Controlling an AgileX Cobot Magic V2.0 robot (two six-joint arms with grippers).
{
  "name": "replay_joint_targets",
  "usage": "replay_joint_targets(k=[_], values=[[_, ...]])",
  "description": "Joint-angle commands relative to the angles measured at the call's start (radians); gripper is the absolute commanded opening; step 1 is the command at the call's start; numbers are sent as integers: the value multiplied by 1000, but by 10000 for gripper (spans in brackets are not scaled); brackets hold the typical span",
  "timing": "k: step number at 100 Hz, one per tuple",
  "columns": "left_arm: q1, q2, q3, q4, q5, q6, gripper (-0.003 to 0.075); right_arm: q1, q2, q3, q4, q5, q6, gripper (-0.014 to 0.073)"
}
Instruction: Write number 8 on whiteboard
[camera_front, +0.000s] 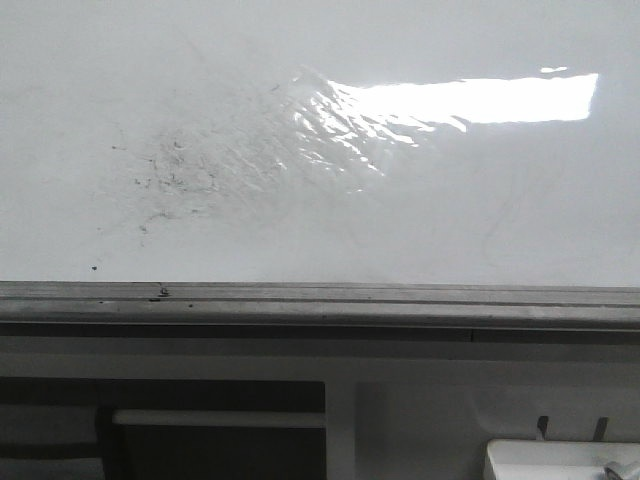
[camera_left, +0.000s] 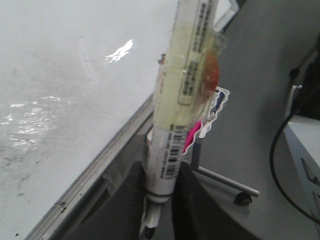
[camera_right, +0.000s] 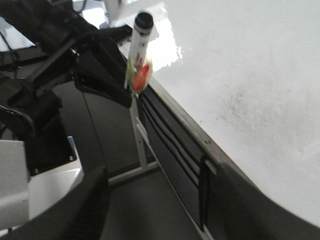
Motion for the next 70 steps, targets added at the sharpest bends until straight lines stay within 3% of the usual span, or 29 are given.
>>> replay_joint_targets(k=[1, 20, 44, 70], values=[[-32, -18, -10, -20, -24, 31, -20, 9, 57, -34, 142, -11, -102, 406], [-65, 15, -3, -17, -26, 140, -20, 93, 170, -64, 165, -13, -157, 406], [-67, 63, -3, -17, -106, 149, -20, 291, 370, -186, 157, -77, -185, 406], [-67, 79, -3, -17, -109, 150, -20, 571, 553, -209, 157, -400, -185, 407]])
